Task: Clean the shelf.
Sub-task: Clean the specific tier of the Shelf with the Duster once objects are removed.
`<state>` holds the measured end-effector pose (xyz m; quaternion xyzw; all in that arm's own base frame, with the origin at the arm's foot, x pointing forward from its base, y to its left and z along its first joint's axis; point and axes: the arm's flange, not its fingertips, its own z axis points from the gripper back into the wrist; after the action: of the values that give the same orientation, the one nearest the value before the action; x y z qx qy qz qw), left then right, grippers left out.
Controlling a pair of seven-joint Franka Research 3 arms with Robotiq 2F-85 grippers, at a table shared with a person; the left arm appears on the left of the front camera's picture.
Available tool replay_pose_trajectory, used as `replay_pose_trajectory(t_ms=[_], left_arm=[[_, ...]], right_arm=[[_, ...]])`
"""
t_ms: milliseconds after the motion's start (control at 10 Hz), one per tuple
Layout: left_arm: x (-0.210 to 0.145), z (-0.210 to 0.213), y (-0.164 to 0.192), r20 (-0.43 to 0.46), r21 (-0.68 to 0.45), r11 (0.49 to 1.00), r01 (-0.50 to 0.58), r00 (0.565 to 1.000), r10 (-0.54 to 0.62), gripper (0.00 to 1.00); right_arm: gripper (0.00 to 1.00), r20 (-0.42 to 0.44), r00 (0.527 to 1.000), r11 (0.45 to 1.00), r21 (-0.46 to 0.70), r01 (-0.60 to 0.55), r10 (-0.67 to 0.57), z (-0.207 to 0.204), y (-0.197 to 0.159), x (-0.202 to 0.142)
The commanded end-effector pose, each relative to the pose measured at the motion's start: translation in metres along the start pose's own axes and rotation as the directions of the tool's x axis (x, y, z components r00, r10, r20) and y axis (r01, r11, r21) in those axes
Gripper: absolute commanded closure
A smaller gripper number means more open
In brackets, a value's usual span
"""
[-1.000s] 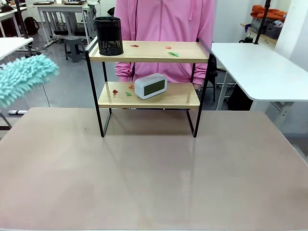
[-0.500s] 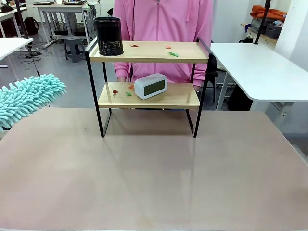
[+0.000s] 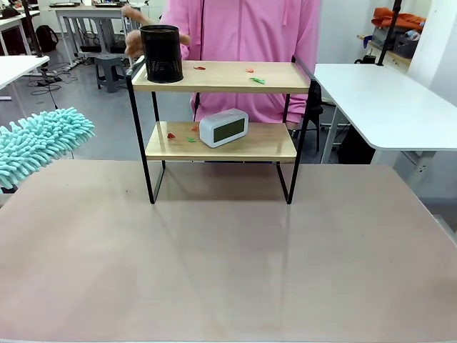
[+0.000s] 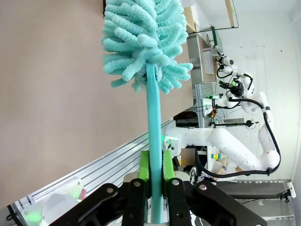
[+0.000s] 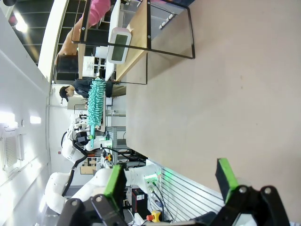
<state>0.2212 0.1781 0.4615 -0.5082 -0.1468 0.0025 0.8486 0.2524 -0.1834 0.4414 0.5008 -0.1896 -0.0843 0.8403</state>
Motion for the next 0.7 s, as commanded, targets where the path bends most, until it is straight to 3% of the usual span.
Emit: replay_pose_trajectory(t_ms=[0, 500, 600], left_arm=[[0.0017, 0.0018, -0.0027, 0.022, -0.02, 1.0, -0.002, 1.0, 0.002, 1.0], [0.0017, 0.0018, -0.0027, 0.022, -0.02, 1.0, -0.002, 1.0, 0.002, 1.0], [0.0, 0.0, 0.0, 0.0, 0.0, 1.0, 0.0, 1.0, 0.0, 0.87]], right_arm=[[0.0, 0.017, 1.0, 0.999, 0.023, -0.027, 0.026, -0.0019, 0.0011, 0.0023], [0.0, 0.017, 1.0, 0.999, 0.023, -0.027, 0.026, -0.0019, 0.0011, 0.0023], [0.0, 0.017, 1.0, 0.999, 0.023, -0.027, 0.026, -0.0019, 0.0011, 0.0023]])
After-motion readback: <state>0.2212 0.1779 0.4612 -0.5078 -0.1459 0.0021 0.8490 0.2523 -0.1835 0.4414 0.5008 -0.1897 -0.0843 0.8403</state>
